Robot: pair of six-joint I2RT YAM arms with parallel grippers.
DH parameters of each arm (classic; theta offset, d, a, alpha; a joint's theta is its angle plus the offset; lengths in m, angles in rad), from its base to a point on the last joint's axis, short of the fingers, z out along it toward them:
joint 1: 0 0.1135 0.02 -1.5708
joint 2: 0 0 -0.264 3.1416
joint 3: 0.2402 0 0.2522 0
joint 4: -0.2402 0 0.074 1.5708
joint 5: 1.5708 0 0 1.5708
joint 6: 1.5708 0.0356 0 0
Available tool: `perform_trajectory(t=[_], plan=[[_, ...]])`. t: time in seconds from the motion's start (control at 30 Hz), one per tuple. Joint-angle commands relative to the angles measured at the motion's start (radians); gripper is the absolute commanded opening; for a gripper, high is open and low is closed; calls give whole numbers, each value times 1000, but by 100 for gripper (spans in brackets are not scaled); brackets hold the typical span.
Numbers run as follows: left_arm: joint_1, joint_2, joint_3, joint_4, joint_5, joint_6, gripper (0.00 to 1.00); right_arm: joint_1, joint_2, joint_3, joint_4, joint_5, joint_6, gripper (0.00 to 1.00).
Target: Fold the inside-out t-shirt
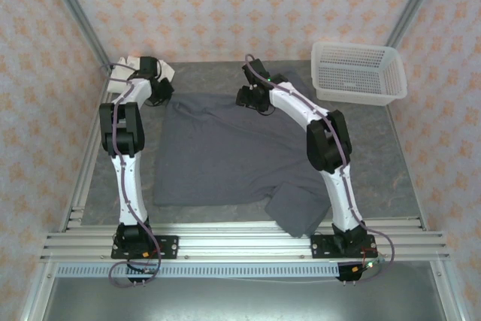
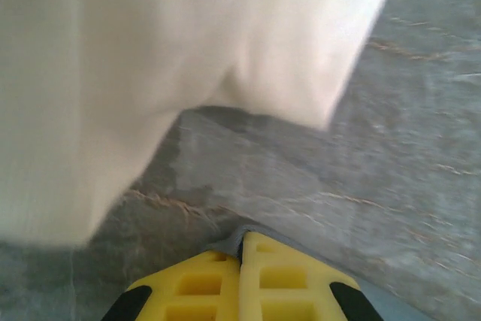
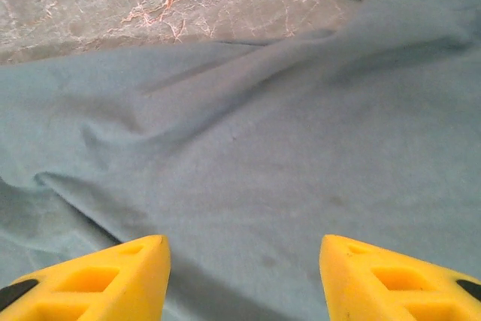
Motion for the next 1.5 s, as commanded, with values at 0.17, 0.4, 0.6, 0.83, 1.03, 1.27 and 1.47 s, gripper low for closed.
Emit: perform_trajectory(t=[0.17,0.4,0.6,0.83,1.03,1.27,1.47], plan=[[9,88,300,-112,27,6,7,-47,-188,-126,-6,99,54,55],[13,-257,-7,21,94,-50,35,-130,-372,-355,17,72,131,55],[-32,-629,-439,22,97,-88,9,-169,-493,-634,32,130,232,22],[-162,-703,-754,8,57,-86,0,-239,-437,-767,133,146,276,0],[-159,-595,-790,65,21,-127,0,-254,-265,-643,159,125,295,0],[-109,-513,-794,127,-22,-236,0,-253,-90,-493,150,94,325,0],[-83,-399,-707,137,0,-233,0,-241,-20,-377,111,82,314,0]])
